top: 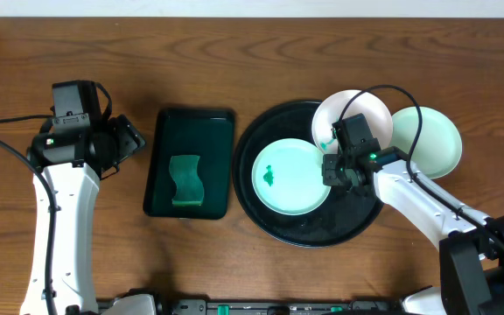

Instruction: Clean dirty plates on tray and stack at the side

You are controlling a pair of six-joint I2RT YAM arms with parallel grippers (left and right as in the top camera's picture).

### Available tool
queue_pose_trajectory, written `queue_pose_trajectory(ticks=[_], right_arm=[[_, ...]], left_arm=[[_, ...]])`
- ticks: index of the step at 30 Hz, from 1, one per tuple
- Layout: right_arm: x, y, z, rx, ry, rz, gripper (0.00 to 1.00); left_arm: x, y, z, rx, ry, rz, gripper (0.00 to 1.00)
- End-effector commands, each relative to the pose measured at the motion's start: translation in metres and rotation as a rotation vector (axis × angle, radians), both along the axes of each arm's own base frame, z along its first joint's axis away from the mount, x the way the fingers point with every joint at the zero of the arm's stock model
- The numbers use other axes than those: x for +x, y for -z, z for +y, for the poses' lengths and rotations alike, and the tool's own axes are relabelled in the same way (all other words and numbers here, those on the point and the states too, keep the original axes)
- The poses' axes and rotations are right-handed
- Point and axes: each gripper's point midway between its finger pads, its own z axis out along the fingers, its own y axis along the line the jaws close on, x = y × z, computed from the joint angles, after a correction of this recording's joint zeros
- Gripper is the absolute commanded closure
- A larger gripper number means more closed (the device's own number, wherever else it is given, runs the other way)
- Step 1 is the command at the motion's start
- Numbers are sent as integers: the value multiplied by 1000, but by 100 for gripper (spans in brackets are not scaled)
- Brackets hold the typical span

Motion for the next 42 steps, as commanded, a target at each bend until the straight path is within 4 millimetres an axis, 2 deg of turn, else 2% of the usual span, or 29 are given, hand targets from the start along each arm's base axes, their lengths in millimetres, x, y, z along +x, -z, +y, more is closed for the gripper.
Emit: queue_pose_trajectory(ticks=[1,8,14,24,29,42], right_arm=[[-4,5,0,4,39,18,82],[-5,10,2,11,33,3,81],[-5,10,2,11,33,1,89],[-5,14,2,24,53,-7,90],[-6,14,4,24,47,-10,99],[-4,14,-3,-10,61,-20,99]], left_arm=[[2,-6,3,13,-3,-14,18],[2,-6,3,13,-3,-14,18],[2,-6,3,13,-3,-14,18],[2,-6,3,13,-3,-14,18],[2,-6,3,13,-3,-14,18],[2,-6,3,13,-3,-14,18]])
